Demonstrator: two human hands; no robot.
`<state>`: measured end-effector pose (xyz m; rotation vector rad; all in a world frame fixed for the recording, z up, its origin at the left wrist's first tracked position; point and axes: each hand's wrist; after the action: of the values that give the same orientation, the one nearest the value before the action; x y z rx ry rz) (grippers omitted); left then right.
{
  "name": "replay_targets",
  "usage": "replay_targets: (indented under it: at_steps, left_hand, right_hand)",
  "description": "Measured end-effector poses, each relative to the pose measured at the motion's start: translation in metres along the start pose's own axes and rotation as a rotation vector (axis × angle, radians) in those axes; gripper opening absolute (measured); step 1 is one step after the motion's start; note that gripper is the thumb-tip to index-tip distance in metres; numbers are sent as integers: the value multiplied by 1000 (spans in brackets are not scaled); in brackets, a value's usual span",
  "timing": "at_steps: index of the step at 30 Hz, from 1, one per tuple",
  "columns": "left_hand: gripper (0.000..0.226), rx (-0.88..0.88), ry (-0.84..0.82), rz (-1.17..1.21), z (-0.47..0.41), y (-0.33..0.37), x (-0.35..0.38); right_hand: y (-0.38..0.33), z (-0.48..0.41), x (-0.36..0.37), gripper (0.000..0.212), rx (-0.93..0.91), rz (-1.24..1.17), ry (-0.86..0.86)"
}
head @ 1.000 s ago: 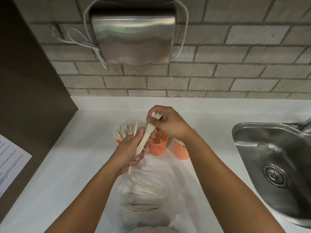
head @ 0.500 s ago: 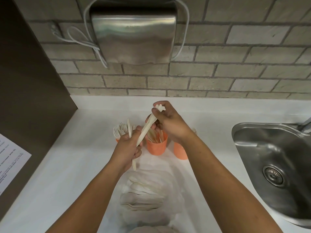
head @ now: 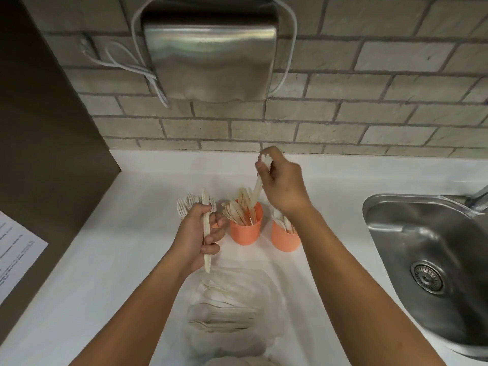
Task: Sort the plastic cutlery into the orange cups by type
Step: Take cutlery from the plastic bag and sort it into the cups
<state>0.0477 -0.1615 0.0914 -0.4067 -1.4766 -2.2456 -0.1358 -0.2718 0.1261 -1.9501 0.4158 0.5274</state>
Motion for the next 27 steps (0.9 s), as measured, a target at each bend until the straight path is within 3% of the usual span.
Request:
replay_targets:
  at_steps: [5,7,9,11,14,17,22,24,27]
  left_hand:
    - [21,127,41,-83,3,0,3]
    - [15,138,49,-124,5,1,2]
    - [15,139,35,-149,6,3,1]
    - [16,138,10,-172,5,2,2]
    - [20,118,-43,-186,0,-1,4]
    - [14,128,-51,-223,-4,-1,7]
    - [23,136,-8,-317,-5,0,12]
    - [18,173,3,-339,-3,-1,15]
    - [33,255,50,-458,0,-3,15]
  right_hand:
    - [22,16,29,26,57,325,-395]
    - [18,19,32,32,17,320,-273]
    - [1,19,29,27,19,123,-133]
    - [-17,19,26,19,38,-59,-201]
    - [-34,22,30,16,22,-65,-392]
    - [-34,19,36,8,77,-136,-360]
    - [-36,16,32,4,151,-275,-404]
    - [-37,14,30,5,144,-296,-337]
    - [-37,7,19,3,195,-392,-171]
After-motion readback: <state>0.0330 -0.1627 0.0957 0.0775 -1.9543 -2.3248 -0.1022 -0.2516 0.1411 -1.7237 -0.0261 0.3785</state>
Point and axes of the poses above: each hand's wrist, its own z-axis away from the middle knuckle, its own x-axis out of the palm, y = z × x
